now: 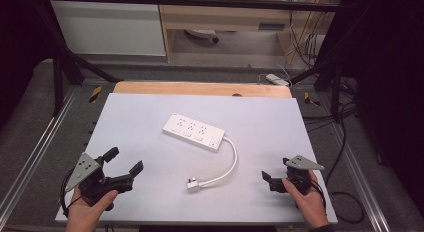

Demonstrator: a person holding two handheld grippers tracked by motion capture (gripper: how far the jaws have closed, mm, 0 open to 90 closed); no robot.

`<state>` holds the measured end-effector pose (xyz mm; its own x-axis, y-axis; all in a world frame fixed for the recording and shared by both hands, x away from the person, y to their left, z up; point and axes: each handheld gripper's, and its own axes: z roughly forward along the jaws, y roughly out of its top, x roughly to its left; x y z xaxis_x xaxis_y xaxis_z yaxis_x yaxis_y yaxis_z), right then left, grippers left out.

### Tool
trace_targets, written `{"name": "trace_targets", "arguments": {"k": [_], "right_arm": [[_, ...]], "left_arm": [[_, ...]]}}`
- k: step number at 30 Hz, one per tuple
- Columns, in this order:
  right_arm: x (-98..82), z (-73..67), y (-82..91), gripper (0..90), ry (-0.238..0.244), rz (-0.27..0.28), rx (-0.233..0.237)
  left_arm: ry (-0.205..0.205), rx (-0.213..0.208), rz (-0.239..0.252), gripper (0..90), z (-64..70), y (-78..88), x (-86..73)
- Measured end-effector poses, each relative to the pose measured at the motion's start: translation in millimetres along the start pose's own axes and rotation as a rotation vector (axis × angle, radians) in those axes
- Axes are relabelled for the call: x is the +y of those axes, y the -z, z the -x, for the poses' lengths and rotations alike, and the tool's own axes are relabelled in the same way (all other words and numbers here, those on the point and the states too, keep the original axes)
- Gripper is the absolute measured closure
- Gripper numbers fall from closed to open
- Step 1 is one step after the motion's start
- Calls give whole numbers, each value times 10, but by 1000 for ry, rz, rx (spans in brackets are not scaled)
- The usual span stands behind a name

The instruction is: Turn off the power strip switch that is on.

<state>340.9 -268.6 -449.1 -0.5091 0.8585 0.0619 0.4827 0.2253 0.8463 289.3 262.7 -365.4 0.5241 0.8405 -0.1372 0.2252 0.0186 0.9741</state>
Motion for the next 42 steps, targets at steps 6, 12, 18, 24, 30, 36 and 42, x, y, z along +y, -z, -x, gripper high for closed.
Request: {"name": "trace_targets", "arguments": {"k": [6, 12, 18, 24, 30, 36, 42], "right_arm": [[3, -1, -5, 34, 9, -1, -1], [6, -6, -8, 33, 10, -1, -1], [9, -9, -7, 33, 10, -2, 1], [11, -13, -8, 33, 15, -3, 2], [15, -4, -5, 33, 20, 1, -2], [18, -4, -3, 33, 18, 3, 2], [22, -7, 0, 33, 18, 7, 4]], "left_arm": [[-11, -10, -18, 42, 12, -42, 88], [-22, -27, -40, 42, 41, -131, 219], [-28, -39, -53, 43, 74, -197, 343], [-39, -37, -54, 45, 98, -246, 433], [-48, -49, -65, 45, 132, -304, 503], [-54, -65, -73, 46, 175, -381, 576], [-64, -52, -80, 60, 195, -458, 645]]}}
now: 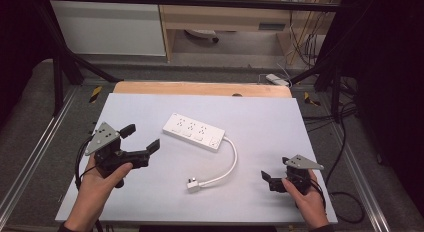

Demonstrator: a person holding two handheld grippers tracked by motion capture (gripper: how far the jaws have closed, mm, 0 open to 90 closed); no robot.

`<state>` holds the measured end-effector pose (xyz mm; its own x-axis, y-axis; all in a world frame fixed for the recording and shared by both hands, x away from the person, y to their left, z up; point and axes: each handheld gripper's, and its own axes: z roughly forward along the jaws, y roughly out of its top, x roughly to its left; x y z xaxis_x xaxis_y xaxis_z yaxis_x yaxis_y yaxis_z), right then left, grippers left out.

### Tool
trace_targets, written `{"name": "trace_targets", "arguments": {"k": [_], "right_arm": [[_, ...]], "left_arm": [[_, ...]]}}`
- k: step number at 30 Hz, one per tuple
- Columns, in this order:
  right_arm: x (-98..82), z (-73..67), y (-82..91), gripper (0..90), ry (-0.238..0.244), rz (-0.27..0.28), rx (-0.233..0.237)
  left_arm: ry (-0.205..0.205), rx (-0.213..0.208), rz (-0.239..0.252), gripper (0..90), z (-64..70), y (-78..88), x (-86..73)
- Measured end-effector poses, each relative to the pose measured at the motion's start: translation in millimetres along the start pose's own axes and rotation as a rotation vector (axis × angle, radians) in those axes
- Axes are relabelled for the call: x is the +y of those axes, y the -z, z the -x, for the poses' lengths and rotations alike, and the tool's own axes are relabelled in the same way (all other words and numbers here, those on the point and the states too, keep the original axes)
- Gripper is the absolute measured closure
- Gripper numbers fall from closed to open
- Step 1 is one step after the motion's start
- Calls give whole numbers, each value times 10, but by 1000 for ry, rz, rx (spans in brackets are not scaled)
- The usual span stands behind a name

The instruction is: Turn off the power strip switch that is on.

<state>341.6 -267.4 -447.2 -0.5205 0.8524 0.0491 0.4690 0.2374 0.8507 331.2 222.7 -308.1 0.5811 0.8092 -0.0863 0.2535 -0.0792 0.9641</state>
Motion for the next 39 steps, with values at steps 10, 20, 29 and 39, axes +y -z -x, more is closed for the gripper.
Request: {"name": "trace_targets", "arguments": {"k": [10, 20, 29, 39], "right_arm": [[6, 3, 4, 33, 3, 3, -1], [12, 6, 11, 33, 2, 5, 0], [14, 10, 15, 33, 1, 4, 0], [15, 19, 21, 32, 3, 6, 1]], "left_arm": [[-26, 7, -24, 87, 13, -151, 139], [-54, 6, -35, 55, 45, -312, 219], [-67, -11, -43, 57, 58, -429, 305], [-68, -14, -55, 42, 51, -576, 346]]}}
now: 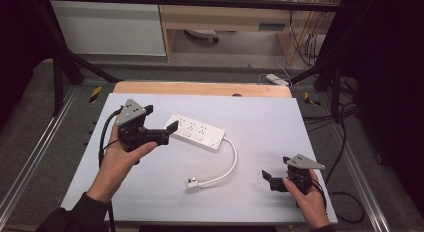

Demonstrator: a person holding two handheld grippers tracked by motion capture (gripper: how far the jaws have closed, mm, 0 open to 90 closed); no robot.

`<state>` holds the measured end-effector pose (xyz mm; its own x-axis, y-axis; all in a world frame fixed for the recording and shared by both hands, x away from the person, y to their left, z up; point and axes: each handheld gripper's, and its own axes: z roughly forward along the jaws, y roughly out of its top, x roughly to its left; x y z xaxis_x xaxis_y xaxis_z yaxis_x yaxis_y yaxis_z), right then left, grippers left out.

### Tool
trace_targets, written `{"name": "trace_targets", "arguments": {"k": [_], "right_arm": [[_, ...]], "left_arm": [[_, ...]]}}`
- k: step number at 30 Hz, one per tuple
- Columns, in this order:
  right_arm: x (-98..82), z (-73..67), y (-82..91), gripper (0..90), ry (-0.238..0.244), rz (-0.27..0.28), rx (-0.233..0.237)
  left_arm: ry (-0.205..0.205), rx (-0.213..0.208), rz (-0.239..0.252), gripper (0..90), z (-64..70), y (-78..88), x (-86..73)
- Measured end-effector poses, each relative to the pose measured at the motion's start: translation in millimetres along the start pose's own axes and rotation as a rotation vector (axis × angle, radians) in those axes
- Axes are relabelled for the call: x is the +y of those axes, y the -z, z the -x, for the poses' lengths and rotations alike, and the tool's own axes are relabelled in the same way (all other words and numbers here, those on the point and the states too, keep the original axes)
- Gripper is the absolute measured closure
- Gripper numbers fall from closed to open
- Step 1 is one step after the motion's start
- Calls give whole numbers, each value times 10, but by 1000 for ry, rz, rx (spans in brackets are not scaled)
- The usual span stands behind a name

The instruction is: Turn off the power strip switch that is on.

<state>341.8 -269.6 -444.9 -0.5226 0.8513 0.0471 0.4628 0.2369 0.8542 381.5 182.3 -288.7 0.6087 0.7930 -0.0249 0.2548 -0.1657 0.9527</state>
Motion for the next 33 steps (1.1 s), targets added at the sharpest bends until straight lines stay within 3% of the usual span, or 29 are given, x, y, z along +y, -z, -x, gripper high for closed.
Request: {"name": "trace_targets", "arguments": {"k": [6, 13, 22, 33], "right_arm": [[1, 2, -1, 32, 0, 2, 0], [1, 5, 1, 32, 3, 3, -2], [2, 4, 4, 31, 6, 1, -5], [3, 5, 6, 31, 5, 2, -2]], "left_arm": [[-2, 15, 2, 42, -23, -71, 15], [6, -9, 0, 42, -27, -190, 28], [18, -7, -14, 44, -64, -328, 7], [20, -13, -58, 59, -111, -494, -29]]}}
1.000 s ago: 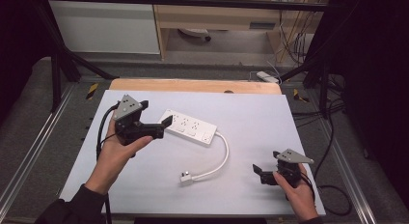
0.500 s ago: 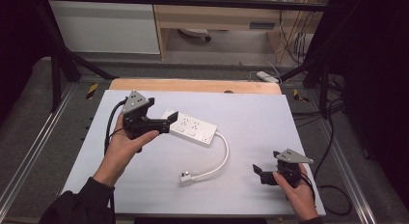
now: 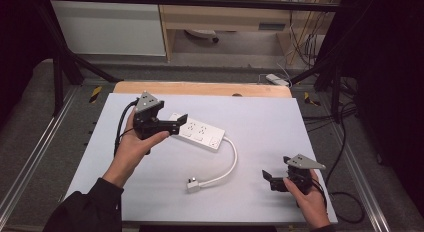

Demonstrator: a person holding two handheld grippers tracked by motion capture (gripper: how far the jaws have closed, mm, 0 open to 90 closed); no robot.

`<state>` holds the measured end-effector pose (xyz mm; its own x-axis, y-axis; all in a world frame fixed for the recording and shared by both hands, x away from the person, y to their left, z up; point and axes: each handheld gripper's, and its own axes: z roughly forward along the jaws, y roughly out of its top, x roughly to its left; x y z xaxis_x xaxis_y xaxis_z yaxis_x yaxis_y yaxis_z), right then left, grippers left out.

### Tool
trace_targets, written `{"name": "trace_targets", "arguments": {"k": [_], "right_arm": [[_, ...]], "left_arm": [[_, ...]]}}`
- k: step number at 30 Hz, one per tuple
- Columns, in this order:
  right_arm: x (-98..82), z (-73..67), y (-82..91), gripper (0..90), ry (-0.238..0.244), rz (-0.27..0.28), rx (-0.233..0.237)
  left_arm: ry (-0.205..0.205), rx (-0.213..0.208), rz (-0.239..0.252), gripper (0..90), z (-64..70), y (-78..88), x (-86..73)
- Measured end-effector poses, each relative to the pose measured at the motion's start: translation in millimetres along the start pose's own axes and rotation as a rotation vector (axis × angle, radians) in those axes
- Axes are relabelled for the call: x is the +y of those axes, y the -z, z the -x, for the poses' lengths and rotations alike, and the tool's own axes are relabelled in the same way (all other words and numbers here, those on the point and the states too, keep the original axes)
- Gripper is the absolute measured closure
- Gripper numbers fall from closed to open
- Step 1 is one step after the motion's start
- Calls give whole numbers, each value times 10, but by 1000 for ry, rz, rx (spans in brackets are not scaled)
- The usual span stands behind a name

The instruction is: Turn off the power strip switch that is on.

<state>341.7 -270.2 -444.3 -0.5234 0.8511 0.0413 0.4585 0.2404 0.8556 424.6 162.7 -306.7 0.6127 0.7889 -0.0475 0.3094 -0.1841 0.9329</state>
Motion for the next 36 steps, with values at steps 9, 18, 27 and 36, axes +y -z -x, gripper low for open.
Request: {"name": "trace_targets", "arguments": {"k": [9, 18, 27, 36], "right_arm": [[1, -1, 6, 31, -6, 1, 2], [3, -1, 6, 31, -3, 2, 3], [-22, 60, 85, 32, -18, 15, -6], [-54, 95, 238, 31, -34, 47, -16]], "left_arm": [[13, 2, -1, 60, -54, -103, -33], [25, 13, 9, 65, -96, -144, -48], [19, 33, 8, 75, -99, -219, -34], [25, 47, -3, 90, -123, -258, -50]]}}
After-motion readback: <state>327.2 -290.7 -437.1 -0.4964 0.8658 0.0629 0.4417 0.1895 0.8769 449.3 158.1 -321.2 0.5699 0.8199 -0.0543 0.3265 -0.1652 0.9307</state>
